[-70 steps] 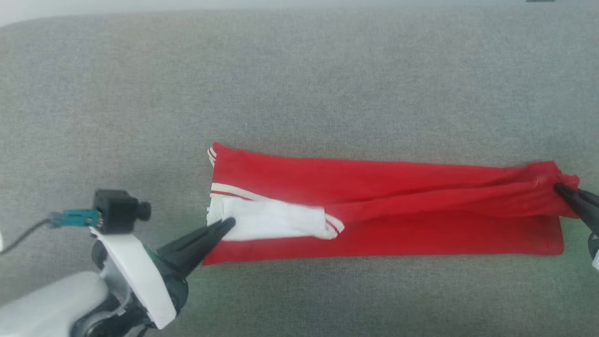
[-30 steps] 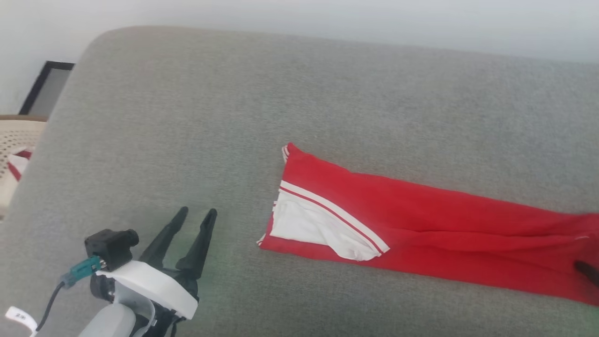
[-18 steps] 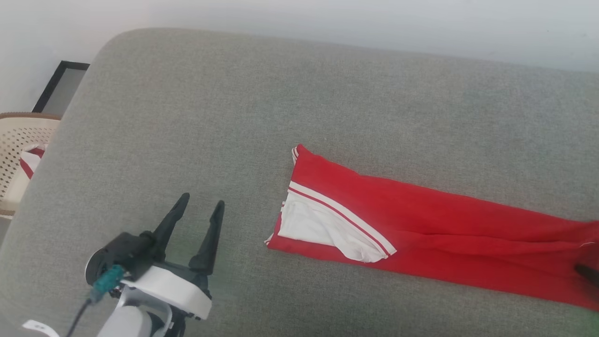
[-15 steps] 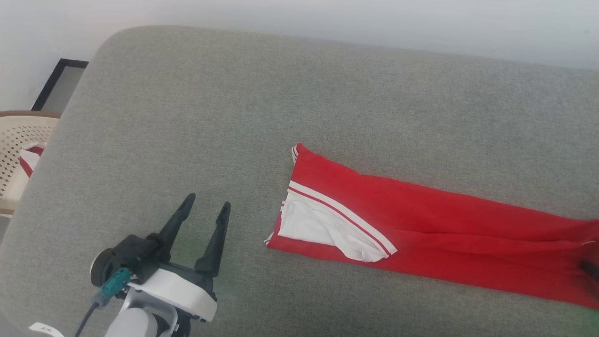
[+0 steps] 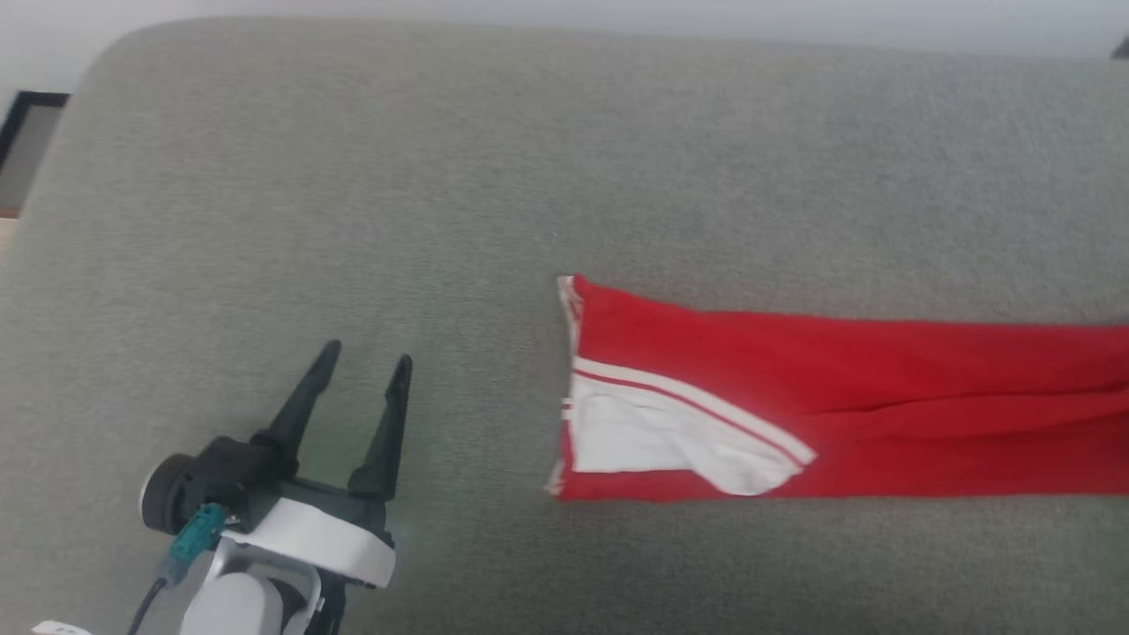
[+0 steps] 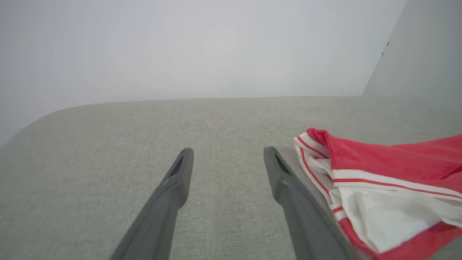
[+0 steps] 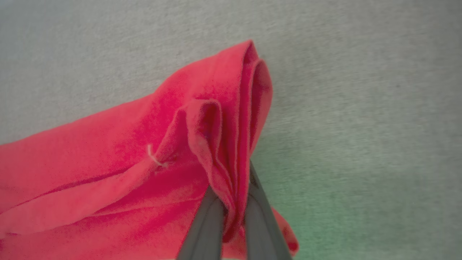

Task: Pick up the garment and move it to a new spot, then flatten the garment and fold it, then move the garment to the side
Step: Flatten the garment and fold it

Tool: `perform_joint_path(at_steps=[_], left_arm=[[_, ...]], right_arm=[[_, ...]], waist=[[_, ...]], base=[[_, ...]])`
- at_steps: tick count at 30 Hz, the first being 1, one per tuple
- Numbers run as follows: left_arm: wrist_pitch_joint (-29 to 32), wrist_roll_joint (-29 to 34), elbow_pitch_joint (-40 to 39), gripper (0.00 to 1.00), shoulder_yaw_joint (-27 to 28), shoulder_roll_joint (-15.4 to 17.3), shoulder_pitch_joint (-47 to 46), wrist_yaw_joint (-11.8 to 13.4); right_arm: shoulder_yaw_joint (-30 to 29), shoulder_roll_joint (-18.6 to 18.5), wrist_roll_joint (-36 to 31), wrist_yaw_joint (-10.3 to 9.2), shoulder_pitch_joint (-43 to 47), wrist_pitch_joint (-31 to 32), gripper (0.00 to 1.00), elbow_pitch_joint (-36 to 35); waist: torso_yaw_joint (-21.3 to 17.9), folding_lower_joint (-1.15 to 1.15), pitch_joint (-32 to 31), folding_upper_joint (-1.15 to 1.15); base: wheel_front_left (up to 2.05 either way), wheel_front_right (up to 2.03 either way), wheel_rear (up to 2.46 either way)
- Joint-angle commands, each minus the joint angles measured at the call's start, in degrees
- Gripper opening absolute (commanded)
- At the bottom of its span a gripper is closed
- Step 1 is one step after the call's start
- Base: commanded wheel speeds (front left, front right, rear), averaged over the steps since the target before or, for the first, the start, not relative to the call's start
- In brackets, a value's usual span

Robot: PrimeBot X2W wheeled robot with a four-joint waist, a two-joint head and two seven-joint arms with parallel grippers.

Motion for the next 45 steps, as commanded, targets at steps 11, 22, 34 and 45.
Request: perform_joint_path(at_steps=[11, 22, 34, 45], left_arm=[[-0.3, 2.6, -3.2, 1.00, 0.5, -0.3, -2.7, -0.1], [-0.3, 3.0, -1.8, 1.00, 1.3, -1.1, -0.8, -0.1], [-0.3, 2.5, -1.4, 1.00, 1.0, -2.7, 0.7, -0.1], [-0.3, 0.9, 0.1, 1.00, 0.0, -3.4, -0.6, -0.1]], right_arm=[[-16.3, -5.9, -9.5, -0.06, -4.3, -5.5, 0.00, 4.9], [-2.4, -3.6, -5.0, -0.03, 0.8, -2.0, 0.00, -8.9], [17.5, 2.2, -2.3, -0.03, 3.9, 3.4, 0.00, -26.4], [26.8, 3.4, -3.1, -0.03, -0.9, 2.1, 0.00, -19.7]], waist=[[-5.1, 0.00, 3.9, 0.00], [-5.4, 0.00, 1.0, 0.00], [-1.5, 0.00, -1.8, 0.00], [1.7, 0.00, -2.2, 0.00]], base=[[0.00, 0.00, 0.00], [0.00, 0.00, 0.00], [0.00, 0.00, 0.00], [0.00, 0.00, 0.00]])
